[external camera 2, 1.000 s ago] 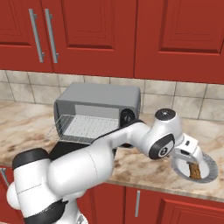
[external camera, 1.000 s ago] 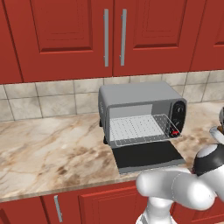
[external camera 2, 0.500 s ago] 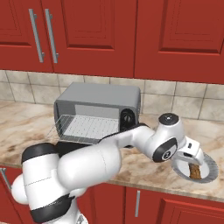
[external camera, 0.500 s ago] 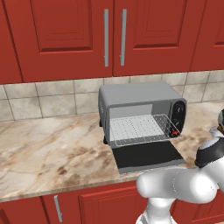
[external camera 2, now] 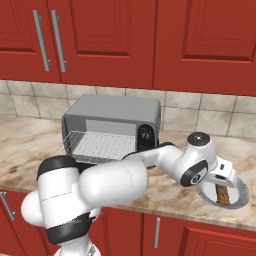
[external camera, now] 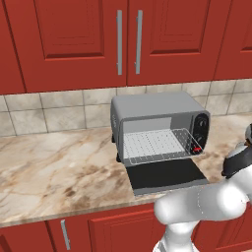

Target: Pull the toaster oven rack outwards. Pick up the baguette from the plate and place it on the toaster oven rack. Close the toaster oven door fully and set the temperature to the lowest setting.

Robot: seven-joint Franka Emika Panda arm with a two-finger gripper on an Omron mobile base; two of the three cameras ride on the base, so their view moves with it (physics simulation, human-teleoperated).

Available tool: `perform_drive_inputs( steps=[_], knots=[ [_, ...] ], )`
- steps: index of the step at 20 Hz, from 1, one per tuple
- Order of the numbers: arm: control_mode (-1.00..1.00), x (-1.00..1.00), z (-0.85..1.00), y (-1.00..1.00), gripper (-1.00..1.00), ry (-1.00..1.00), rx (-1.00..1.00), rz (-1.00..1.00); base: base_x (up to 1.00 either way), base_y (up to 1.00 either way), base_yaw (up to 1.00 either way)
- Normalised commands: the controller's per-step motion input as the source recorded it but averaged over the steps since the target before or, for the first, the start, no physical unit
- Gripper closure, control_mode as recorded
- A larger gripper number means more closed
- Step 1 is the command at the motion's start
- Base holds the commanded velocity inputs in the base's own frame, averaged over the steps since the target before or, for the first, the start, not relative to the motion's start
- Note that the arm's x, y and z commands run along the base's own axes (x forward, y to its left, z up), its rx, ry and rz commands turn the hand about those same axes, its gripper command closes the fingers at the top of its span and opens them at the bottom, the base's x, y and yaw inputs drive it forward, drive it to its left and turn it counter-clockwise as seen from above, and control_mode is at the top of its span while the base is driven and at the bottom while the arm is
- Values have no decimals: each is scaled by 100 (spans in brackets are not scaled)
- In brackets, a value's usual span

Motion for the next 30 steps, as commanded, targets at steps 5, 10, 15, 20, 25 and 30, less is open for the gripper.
perform_drive_inputs(
  steps=[5,10,15,20,25,30],
  knots=[
    [-100,11,-14,-21,-100,0,0,2,0,0,0],
    [-100,15,-20,-13,-100,0,0,3,0,0,0],
    [-100,19,-24,-8,-100,0,0,5,0,0,0],
    [-100,21,-24,-7,-100,0,0,6,0,0,0],
    [-100,21,-24,-10,-100,0,0,6,0,0,0],
    [-100,20,-26,-9,-100,0,0,5,0,0,0]
  ],
)
